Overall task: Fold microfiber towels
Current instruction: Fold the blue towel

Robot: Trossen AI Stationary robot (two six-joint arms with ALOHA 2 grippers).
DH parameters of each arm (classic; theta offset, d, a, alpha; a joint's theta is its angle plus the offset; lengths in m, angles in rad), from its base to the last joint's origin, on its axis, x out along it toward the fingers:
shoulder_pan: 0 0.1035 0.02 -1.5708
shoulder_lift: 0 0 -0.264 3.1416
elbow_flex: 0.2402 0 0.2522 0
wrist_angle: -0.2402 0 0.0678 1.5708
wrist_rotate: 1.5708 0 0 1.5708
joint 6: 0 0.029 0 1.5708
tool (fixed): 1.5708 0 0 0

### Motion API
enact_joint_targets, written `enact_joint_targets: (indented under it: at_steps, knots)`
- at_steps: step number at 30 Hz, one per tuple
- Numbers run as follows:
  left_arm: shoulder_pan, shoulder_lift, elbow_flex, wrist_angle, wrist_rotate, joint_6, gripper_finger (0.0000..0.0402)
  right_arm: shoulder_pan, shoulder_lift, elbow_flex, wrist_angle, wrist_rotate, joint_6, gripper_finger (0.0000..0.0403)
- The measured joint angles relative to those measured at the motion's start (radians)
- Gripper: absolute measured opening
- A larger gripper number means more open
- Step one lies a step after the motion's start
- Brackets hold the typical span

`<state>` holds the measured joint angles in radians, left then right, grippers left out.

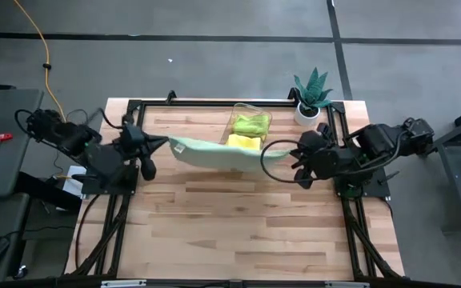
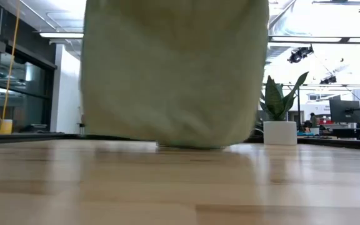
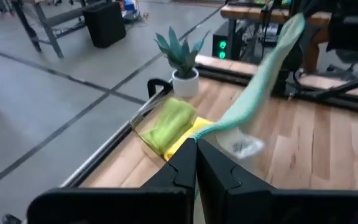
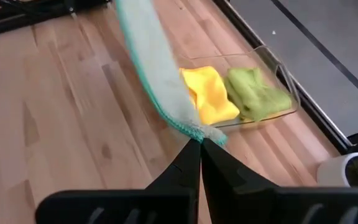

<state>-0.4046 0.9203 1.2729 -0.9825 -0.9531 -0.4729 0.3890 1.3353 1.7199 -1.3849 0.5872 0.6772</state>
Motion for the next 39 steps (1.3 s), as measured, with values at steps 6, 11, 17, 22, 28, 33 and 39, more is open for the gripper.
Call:
enact_joint_targets:
  at_steps: [6, 11, 17, 22, 28, 33, 39]
  knots:
    - [-0.065, 0.054, -0.110, 0.001, 0.034, -0.169, 0.0000, 0.055, 0.064, 0.000, -0.008, -0.048, 0.053, 0.0000]
    - [-0.167, 0.121, -0.224, 0.005, 0.127, -0.419, 0.0000, 0.139, 0.177, 0.000, -0.012, -0.126, 0.175, 0.0000]
    - [-0.336, 0.229, -0.296, 0.025, 0.233, -0.734, 0.0000, 0.263, 0.355, 0.000, -0.025, -0.234, 0.361, 0.0000]
    - [-0.470, 0.360, -0.299, 0.076, 0.278, -0.947, 0.0000, 0.344, 0.495, 0.000, 0.036, -0.309, 0.524, 0.0000]
    - [-0.552, 0.538, -0.299, 0.212, 0.336, -1.083, 0.0000, 0.398, 0.637, 0.000, 0.182, -0.421, 0.623, 0.0000]
    - [-0.569, 0.638, -0.300, 0.342, 0.413, -1.147, 0.0000, 0.411, 0.681, 0.000, 0.275, -0.495, 0.625, 0.0000]
    - [-0.553, 0.577, -0.300, 0.284, 0.367, -1.180, 0.0000, 0.372, 0.616, 0.000, 0.122, -0.425, 0.625, 0.0000]
